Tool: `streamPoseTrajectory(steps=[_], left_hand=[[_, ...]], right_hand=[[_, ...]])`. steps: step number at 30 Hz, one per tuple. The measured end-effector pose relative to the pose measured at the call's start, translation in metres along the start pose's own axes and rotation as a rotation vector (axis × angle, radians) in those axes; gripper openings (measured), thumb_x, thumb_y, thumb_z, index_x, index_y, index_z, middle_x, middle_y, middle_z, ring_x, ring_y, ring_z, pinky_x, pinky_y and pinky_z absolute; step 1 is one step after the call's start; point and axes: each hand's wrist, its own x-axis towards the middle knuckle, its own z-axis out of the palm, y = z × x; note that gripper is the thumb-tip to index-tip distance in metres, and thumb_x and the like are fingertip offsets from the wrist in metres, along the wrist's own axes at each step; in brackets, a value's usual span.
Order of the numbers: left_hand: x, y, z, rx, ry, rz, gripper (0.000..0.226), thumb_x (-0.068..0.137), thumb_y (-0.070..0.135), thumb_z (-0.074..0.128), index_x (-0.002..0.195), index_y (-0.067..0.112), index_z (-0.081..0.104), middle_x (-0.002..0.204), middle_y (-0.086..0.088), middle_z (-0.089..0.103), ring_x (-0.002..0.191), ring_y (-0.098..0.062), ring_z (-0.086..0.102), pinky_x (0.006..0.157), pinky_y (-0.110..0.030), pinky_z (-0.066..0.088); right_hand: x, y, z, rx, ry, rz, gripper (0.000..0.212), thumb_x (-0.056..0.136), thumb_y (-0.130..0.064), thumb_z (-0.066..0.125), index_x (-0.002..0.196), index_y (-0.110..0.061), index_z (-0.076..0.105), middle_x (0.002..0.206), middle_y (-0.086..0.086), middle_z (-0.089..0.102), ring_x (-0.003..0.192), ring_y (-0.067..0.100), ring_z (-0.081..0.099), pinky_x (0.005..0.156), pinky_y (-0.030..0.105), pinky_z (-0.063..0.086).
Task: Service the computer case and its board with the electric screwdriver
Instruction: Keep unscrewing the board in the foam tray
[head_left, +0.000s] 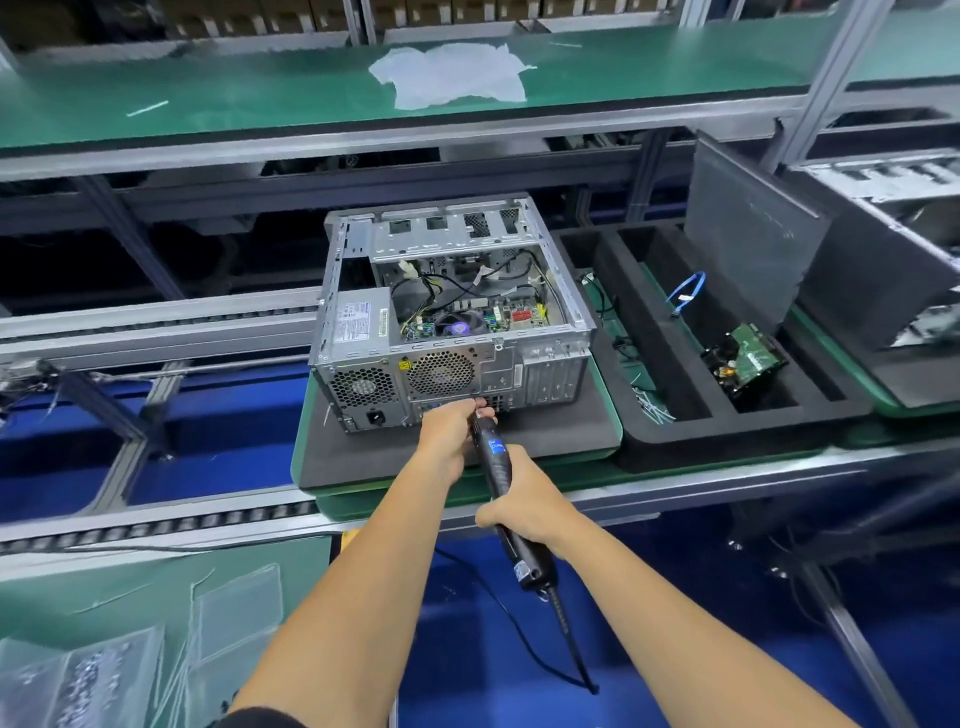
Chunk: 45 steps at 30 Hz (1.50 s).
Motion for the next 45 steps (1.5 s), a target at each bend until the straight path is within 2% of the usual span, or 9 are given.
streamPoseTrajectory(steps=[8, 15, 20, 26, 33, 37, 40, 45], left_hand=[[0.007, 0.001, 0.001, -0.035, -0.040, 0.020, 0.017, 0.097, 0.010, 0.046, 0.091, 0.006, 0.062, 0.073, -0.005, 0.067, 0.065, -0.015, 0.062, 0.054, -0.020, 0.052], [0.008, 0.003, 0.001, -0.068, -0.045, 0.024, 0.015, 0.098, 0.006, 0.044, 0.091, 0.003, 0.058, 0.074, -0.008, 0.062, 0.053, -0.012, 0.061, 0.051, -0.021, 0.053], [0.011, 0.001, -0.002, -0.039, -0.049, 0.018, 0.016, 0.097, 0.007, 0.045, 0.091, 0.004, 0.060, 0.072, -0.006, 0.064, 0.059, -0.014, 0.060, 0.061, -0.024, 0.053], [0.011, 0.001, 0.000, 0.005, -0.048, 0.032, 0.016, 0.097, 0.010, 0.046, 0.093, 0.006, 0.061, 0.079, -0.006, 0.066, 0.068, -0.015, 0.061, 0.056, -0.020, 0.051], [0.012, 0.001, 0.001, 0.020, -0.041, 0.025, 0.019, 0.098, 0.011, 0.045, 0.090, 0.008, 0.062, 0.078, -0.005, 0.067, 0.070, -0.016, 0.062, 0.058, -0.021, 0.050], [0.015, 0.001, -0.001, -0.006, -0.046, 0.012, 0.016, 0.098, 0.011, 0.046, 0.094, 0.005, 0.061, 0.081, -0.007, 0.066, 0.068, -0.016, 0.062, 0.056, -0.021, 0.051], [0.017, -0.001, -0.002, -0.021, -0.038, 0.005, 0.017, 0.097, 0.012, 0.048, 0.092, 0.005, 0.063, 0.074, -0.005, 0.068, 0.068, -0.016, 0.062, 0.063, -0.023, 0.051], [0.021, -0.003, 0.001, -0.019, -0.029, 0.003, 0.018, 0.094, 0.009, 0.049, 0.085, 0.006, 0.065, 0.063, -0.003, 0.068, 0.065, -0.015, 0.061, 0.065, -0.025, 0.049]], right_hand=[[0.005, -0.001, 0.003, 0.038, 0.046, 0.004, 0.066, 0.067, -0.011, 0.075, 0.122, -0.022, 0.040, 0.100, 0.009, 0.056, 0.082, 0.024, 0.059, 0.080, 0.044, 0.057], [0.005, -0.003, 0.006, 0.028, 0.044, 0.012, 0.063, 0.069, -0.011, 0.075, 0.120, -0.021, 0.040, 0.103, 0.013, 0.056, 0.082, 0.024, 0.058, 0.081, 0.046, 0.057], [0.003, -0.005, 0.008, 0.044, 0.047, 0.026, 0.061, 0.068, -0.011, 0.074, 0.119, -0.021, 0.041, 0.106, 0.014, 0.057, 0.082, 0.025, 0.059, 0.081, 0.049, 0.058], [0.001, -0.004, 0.007, 0.080, 0.057, 0.032, 0.059, 0.067, -0.010, 0.073, 0.117, -0.021, 0.042, 0.105, 0.015, 0.057, 0.081, 0.026, 0.059, 0.079, 0.050, 0.058], [0.001, -0.004, 0.006, 0.084, 0.069, 0.028, 0.060, 0.067, -0.010, 0.073, 0.117, -0.022, 0.043, 0.106, 0.015, 0.057, 0.080, 0.026, 0.058, 0.079, 0.051, 0.058], [0.001, -0.005, 0.008, 0.081, 0.067, 0.029, 0.059, 0.066, -0.011, 0.073, 0.116, -0.022, 0.043, 0.106, 0.016, 0.058, 0.081, 0.028, 0.059, 0.080, 0.052, 0.058], [0.000, -0.006, 0.009, 0.064, 0.067, 0.021, 0.059, 0.068, -0.012, 0.074, 0.117, -0.022, 0.042, 0.103, 0.012, 0.057, 0.081, 0.025, 0.060, 0.079, 0.047, 0.058], [0.000, -0.004, 0.004, 0.112, 0.076, 0.025, 0.060, 0.067, -0.008, 0.072, 0.117, -0.023, 0.045, 0.108, 0.018, 0.059, 0.081, 0.028, 0.059, 0.080, 0.053, 0.058]])
